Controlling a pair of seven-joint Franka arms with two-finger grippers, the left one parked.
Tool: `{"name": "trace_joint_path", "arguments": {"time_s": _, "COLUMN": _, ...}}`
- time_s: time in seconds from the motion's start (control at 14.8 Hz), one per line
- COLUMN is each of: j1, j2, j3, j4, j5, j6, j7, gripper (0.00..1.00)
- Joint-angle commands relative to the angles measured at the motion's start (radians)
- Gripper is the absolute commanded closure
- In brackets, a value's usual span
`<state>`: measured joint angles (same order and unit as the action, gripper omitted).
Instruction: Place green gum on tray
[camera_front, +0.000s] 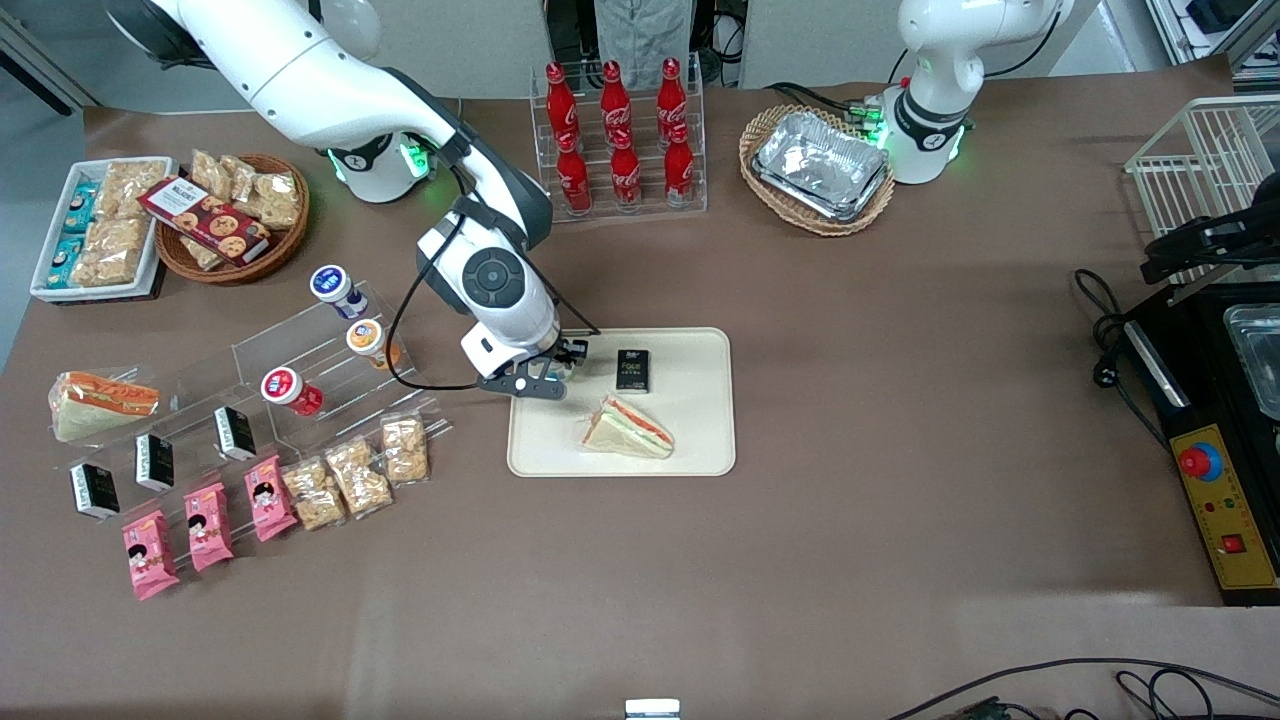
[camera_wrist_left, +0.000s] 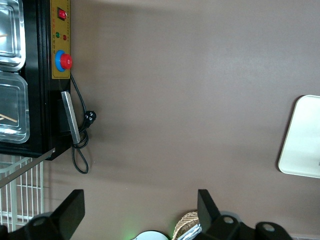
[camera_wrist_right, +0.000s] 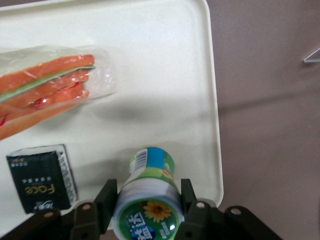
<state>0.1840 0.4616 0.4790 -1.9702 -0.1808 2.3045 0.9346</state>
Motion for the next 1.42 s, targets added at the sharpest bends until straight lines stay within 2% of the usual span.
{"name": "trace_joint_path", "arguments": {"time_s": 0.0, "j1": -0.001, "j2": 0.023, "j3": -0.011, "j4": -0.013, "j5": -0.057, "j6": 0.056, "j7": 0.024, "gripper": 0.74}}
{"name": "trace_joint_path", "arguments": {"time_s": 0.41, "j1": 0.000, "j2": 0.038, "j3": -0.020, "j4": -0.019, "j5": -0.058, "j6": 0.085, "j7": 0.036, "gripper": 0.68}}
{"name": "trace_joint_path", "arguments": {"time_s": 0.47, "j1": 0.002, "j2": 0.040, "j3": -0.020, "j4": -0.018, "j5": -0.058, "j6": 0.087, "j7": 0.050, "gripper": 0.58}}
{"name": "trace_joint_path", "arguments": {"time_s": 0.54, "j1": 0.003, "j2": 0.040, "j3": -0.020, "j4": -0.018, "j5": -0.058, "j6": 0.087, "j7": 0.059, "gripper": 0.36}}
{"name": "trace_joint_path", "arguments": {"time_s": 0.61, "j1": 0.003, "j2": 0.040, "j3": -0.020, "j4": -0.018, "j5": -0.058, "j6": 0.087, "j7": 0.061, "gripper": 0.00}}
{"name": "trace_joint_path", "arguments": {"time_s": 0.95, "j1": -0.009, "j2": 0.031, "j3": -0.020, "j4": -0.016, "j5": -0.058, "j6": 0.079, "j7": 0.059, "gripper": 0.00}}
{"name": "trace_joint_path", "arguments": {"time_s": 1.08, "j1": -0.026, "j2": -0.033, "j3": -0.020, "j4": -0.016, "j5": -0.058, "j6": 0.046, "j7": 0.044, "gripper": 0.00}}
{"name": "trace_joint_path", "arguments": {"time_s": 1.22, "j1": -0.067, "j2": -0.113, "j3": -0.014, "j4": -0.006, "j5": -0.052, "j6": -0.060, "j7": 0.009, "gripper": 0.00}}
{"name": "trace_joint_path", "arguments": {"time_s": 1.35, "j1": -0.145, "j2": -0.194, "j3": -0.008, "j4": 0.005, "j5": -0.026, "j6": -0.155, "j7": -0.128, "gripper": 0.00}}
